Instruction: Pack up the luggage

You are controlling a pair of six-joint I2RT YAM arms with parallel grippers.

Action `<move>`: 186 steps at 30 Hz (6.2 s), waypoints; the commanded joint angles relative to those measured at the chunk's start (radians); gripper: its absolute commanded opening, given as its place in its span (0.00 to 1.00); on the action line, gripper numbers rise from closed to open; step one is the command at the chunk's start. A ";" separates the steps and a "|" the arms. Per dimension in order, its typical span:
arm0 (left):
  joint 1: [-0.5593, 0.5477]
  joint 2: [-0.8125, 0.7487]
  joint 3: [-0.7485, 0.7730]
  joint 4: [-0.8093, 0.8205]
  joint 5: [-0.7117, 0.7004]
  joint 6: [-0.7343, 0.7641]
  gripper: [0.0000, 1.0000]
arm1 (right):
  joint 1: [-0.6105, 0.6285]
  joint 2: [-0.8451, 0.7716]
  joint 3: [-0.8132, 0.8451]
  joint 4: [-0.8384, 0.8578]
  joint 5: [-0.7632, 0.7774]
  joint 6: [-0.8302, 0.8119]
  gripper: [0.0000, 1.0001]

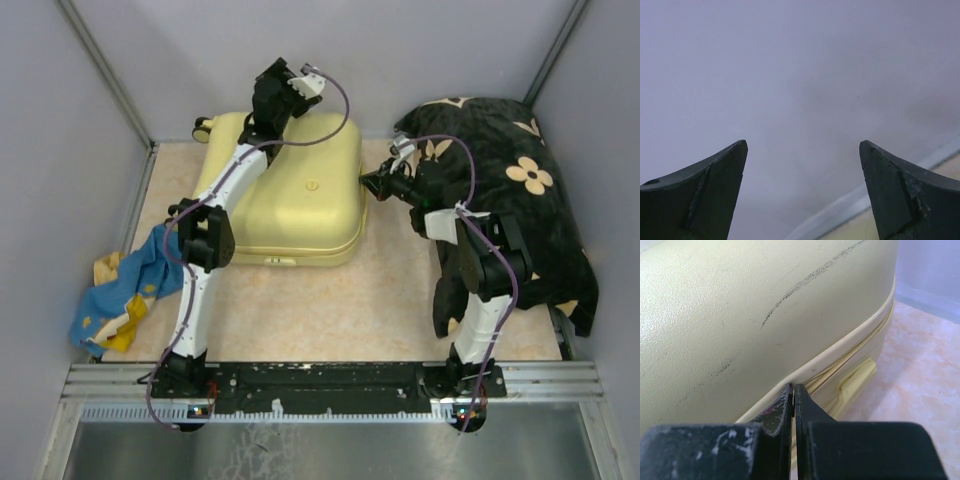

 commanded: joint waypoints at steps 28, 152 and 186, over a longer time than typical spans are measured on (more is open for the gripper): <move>-0.072 -0.039 -0.330 -0.343 0.481 0.314 0.91 | 0.059 -0.343 -0.197 0.037 -0.084 -0.045 0.00; -0.039 -0.847 -0.683 -0.596 0.530 -0.172 0.91 | -0.013 -0.199 -0.125 -0.086 -0.139 0.071 0.00; -0.634 -0.365 -0.695 -0.690 -0.361 -0.746 0.93 | -0.022 -0.184 -0.150 0.065 -0.081 0.192 0.00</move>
